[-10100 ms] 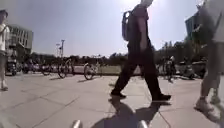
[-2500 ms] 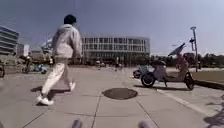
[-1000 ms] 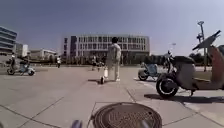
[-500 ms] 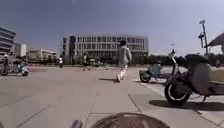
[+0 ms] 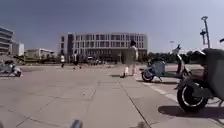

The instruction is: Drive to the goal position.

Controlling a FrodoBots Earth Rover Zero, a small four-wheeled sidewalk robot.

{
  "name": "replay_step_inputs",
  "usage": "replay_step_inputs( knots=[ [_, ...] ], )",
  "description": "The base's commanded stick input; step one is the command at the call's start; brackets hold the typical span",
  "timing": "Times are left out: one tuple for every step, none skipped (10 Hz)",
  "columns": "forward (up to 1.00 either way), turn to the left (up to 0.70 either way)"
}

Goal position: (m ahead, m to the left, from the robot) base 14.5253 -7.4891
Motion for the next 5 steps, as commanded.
replay_step_inputs(
  knots=[
    [0.7, 0.0],
    [0.7, 0.0],
    [0.7, 0.0],
    [0.7, 0.0],
    [0.7, 0.0]
  ],
)
